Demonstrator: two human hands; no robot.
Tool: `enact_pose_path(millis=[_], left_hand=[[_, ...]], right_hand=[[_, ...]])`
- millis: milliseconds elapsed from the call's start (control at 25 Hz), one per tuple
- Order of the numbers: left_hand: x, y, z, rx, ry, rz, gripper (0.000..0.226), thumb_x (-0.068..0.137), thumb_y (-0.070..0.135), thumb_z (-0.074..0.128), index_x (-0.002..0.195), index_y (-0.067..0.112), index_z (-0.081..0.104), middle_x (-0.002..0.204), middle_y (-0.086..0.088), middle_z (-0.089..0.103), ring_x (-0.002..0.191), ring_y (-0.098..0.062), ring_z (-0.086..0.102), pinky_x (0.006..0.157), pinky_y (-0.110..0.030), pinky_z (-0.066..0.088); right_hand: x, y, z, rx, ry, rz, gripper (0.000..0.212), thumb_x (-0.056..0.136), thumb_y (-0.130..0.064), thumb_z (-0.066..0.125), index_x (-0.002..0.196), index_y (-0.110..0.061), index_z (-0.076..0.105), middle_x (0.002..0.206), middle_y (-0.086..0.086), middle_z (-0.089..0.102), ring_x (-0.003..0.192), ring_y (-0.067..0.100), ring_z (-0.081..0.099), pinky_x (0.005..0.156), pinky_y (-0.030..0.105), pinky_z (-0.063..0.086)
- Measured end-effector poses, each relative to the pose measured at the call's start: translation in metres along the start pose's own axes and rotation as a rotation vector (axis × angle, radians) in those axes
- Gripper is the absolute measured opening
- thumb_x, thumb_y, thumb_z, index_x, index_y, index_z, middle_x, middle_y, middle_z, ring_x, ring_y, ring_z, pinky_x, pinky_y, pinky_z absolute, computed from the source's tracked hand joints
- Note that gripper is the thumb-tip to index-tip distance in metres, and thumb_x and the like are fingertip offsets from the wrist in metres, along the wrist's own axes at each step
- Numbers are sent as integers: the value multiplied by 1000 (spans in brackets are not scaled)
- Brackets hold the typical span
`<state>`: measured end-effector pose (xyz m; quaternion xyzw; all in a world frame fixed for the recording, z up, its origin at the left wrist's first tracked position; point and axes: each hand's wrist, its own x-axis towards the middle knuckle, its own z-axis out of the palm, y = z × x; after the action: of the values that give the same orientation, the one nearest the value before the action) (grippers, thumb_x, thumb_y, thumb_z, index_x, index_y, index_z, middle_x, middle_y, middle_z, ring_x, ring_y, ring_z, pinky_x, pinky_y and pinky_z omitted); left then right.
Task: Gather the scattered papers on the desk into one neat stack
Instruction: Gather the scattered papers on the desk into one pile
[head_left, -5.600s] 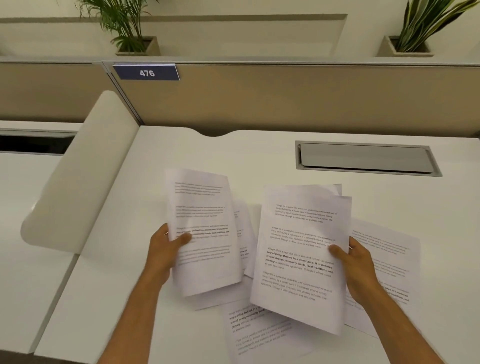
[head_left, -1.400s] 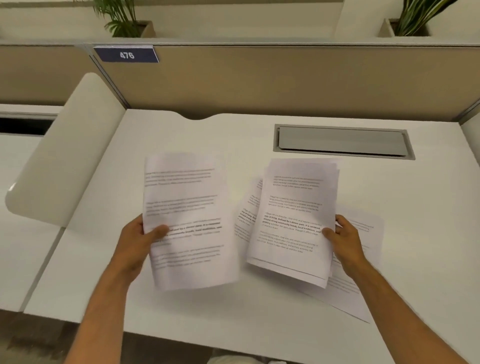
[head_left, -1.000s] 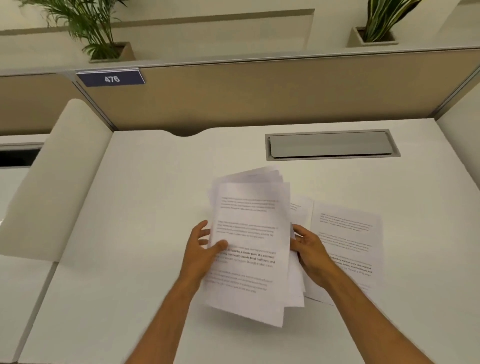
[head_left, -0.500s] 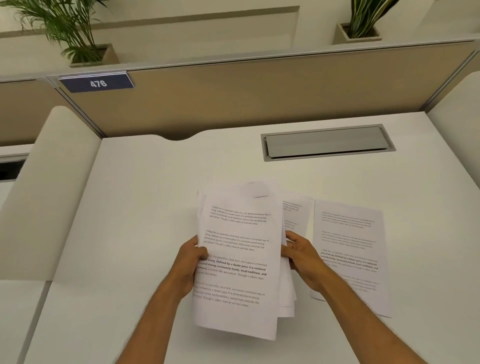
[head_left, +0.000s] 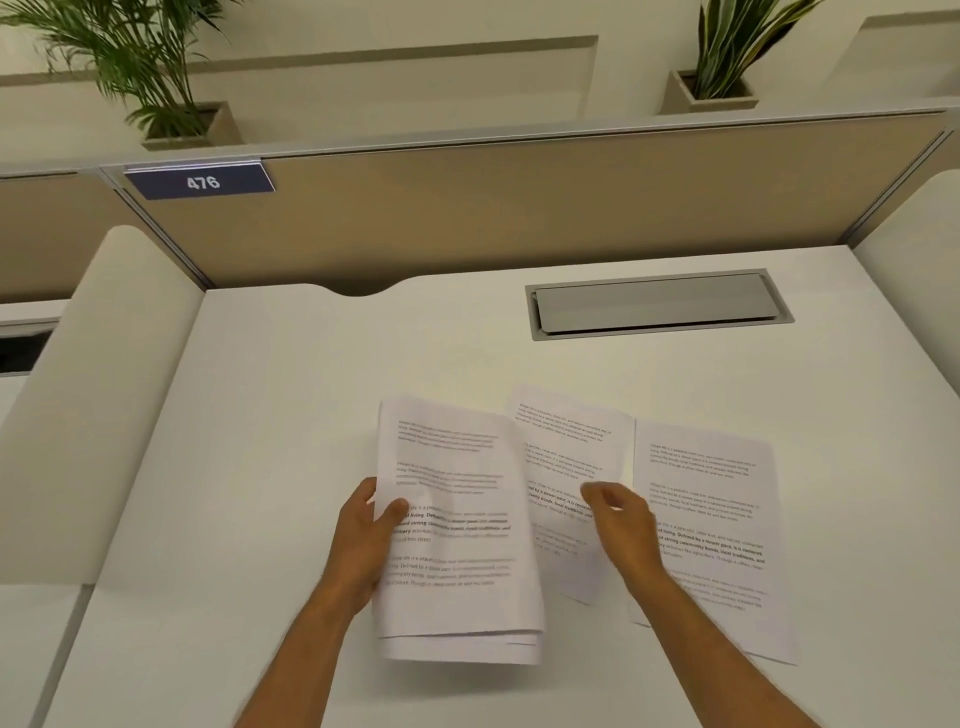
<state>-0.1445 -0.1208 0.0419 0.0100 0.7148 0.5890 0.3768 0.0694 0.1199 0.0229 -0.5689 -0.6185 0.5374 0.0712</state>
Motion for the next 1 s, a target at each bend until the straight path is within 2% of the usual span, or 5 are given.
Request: enact_pose_path(millis=[160, 280, 520, 720, 1000], left_hand=[[1, -10, -20, 105, 78, 43, 26, 96, 10, 68, 106, 34, 68, 106, -1, 82, 89, -26, 81, 72, -44, 66], [4, -26, -27, 271, 163, 30, 26, 95, 7, 68, 110, 29, 64, 108, -5, 80, 86, -23, 80, 73, -41, 65], [2, -34, -32, 470, 248, 89, 29, 98, 4, 62, 119, 23, 56, 117, -10, 74, 95, -29, 74, 83, -44, 62], [-2, -44, -46, 549, 352, 87, 29, 98, 7, 61, 124, 19, 55, 116, -11, 73, 87, -26, 69, 80, -42, 61], [-1, -49, -52, 527, 353, 62, 35, 99, 8, 61, 132, 18, 52, 119, -11, 72, 88, -26, 68, 82, -44, 61]], right_hand=[[8, 12, 4, -588, 128, 194, 97, 78, -65, 70, 142, 1, 39, 141, 16, 41, 128, 37, 44, 95, 47, 48], [7, 9, 19, -774, 111, 97, 105, 76, -60, 74, 146, 3, 29, 142, 17, 37, 125, 36, 45, 93, 44, 51], [13, 5, 25, -769, 74, 45, 80, 92, -28, 63, 156, -10, 19, 150, 21, 26, 129, 41, 40, 96, 45, 50], [0, 12, 42, -794, 103, 76, 118, 73, -68, 72, 156, -6, 16, 153, 20, 27, 134, 41, 36, 105, 48, 43], [5, 14, 44, -802, 78, 189, 134, 67, -53, 86, 159, -16, -5, 160, 17, 11, 136, 45, 32, 106, 54, 38]])
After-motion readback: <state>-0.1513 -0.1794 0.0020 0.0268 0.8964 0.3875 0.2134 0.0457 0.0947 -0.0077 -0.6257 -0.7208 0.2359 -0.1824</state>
